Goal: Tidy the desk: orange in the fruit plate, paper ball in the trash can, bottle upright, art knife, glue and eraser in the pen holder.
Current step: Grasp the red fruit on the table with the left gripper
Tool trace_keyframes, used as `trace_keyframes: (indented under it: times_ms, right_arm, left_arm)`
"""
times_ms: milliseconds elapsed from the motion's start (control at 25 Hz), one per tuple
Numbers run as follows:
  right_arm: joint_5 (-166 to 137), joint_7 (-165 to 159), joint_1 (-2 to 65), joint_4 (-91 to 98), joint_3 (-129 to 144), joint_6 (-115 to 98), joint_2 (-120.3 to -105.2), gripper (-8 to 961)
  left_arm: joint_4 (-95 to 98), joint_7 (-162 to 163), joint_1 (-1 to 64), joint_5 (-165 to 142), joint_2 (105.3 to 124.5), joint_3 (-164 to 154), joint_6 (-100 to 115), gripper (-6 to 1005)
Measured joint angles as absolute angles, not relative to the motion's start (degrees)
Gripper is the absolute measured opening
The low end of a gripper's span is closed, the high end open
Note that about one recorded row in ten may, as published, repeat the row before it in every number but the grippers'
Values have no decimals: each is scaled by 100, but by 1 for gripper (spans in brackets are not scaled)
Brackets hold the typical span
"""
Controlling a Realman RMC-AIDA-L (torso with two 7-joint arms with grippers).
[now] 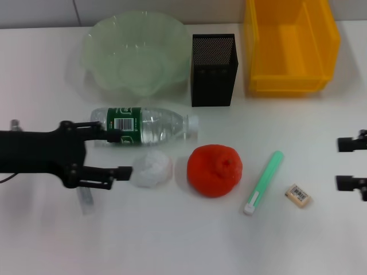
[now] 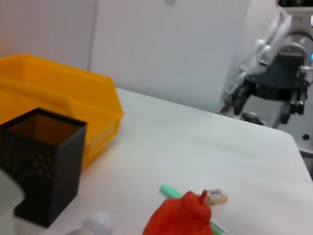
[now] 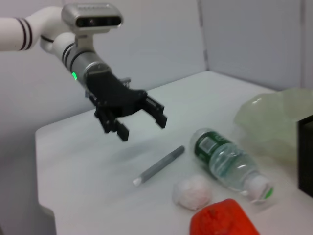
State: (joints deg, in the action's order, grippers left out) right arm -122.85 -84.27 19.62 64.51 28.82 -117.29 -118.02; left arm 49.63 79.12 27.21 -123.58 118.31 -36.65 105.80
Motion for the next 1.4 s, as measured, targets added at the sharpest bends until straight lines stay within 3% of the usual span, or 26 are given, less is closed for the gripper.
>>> trace_keyframes:
  times_ms: [160, 520, 1400]
  right_arm:
    - [-12450, -8548, 1931, 6730, 2568, -11956, -11727, 760]
    - [-12913, -8752, 1978, 6953, 2591, -11971, -11717, 758]
    - [-13114, -9154, 2011, 7427, 2497, -11872, -11712, 752]
  left_arm:
    - [4676, 8090, 3078, -12322, 11867, -4374, 10199, 803]
    - [4259, 8117, 3437, -11507, 11909, -5560, 9223, 791]
    - [4254, 8046, 3448, -9756, 11918, -9098, 6534, 764]
